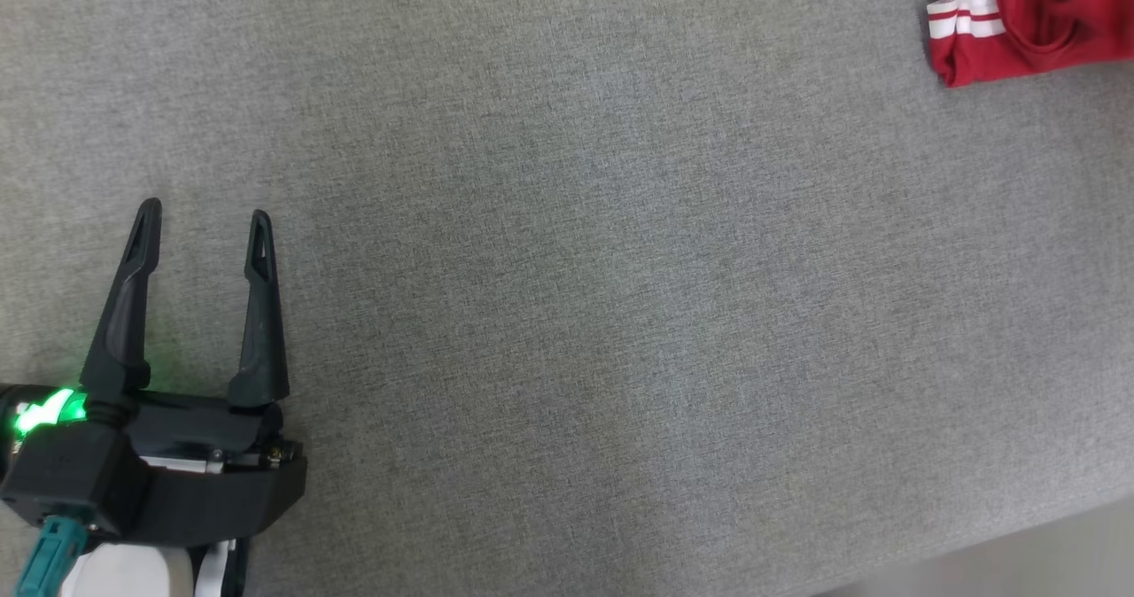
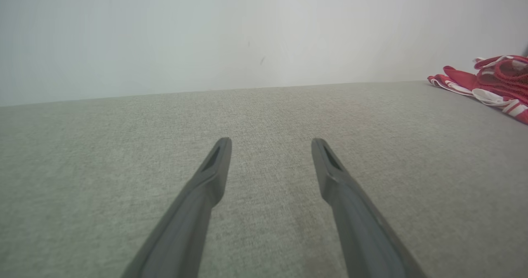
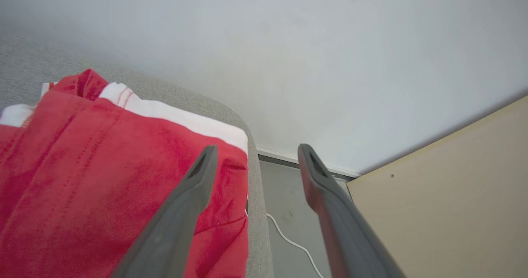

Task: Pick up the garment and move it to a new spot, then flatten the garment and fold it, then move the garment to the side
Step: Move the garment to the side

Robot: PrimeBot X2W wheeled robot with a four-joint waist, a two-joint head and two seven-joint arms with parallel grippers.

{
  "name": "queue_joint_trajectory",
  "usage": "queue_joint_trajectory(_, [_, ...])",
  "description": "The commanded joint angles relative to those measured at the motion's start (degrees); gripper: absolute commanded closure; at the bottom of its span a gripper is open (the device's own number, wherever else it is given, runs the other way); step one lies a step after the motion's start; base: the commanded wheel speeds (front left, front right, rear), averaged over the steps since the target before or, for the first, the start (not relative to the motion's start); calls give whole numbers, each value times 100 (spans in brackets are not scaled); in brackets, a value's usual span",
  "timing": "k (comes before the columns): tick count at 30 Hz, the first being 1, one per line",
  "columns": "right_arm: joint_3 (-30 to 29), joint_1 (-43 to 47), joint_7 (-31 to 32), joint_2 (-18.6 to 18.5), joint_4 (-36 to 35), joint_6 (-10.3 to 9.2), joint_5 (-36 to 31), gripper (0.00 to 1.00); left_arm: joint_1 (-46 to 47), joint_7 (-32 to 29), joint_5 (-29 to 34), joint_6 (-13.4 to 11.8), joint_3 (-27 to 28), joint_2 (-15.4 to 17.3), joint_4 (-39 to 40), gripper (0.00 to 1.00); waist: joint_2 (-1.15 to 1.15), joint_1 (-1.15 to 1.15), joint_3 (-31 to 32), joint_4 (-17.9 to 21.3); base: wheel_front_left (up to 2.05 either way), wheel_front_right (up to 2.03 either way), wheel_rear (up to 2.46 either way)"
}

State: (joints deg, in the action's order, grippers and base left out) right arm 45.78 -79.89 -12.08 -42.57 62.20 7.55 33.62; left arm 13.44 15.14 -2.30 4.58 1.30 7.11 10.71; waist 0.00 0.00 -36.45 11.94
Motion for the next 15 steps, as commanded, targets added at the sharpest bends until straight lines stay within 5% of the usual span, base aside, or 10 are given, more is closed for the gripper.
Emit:
queue_joint_trajectory(1, [-7, -31, -40, 42, 22, -17, -42, 0, -35, -4, -18, 6, 25, 26, -104, 0, 0, 0, 21, -13, 0, 0, 0])
queue_joint_trajectory(8, [-158, 57, -308, 295, -54, -17, -228, 0, -159, -3, -168, -71, 154, -53, -290, 0, 0, 0, 531, -51, 0, 0, 0])
queue_joint_trajectory(15, [-976, 893, -313, 546, -1454, -17, -531, 0, -518, -1, -338, -153, 435, -166, -465, 0, 0, 0, 1306, -96, 0, 0, 0])
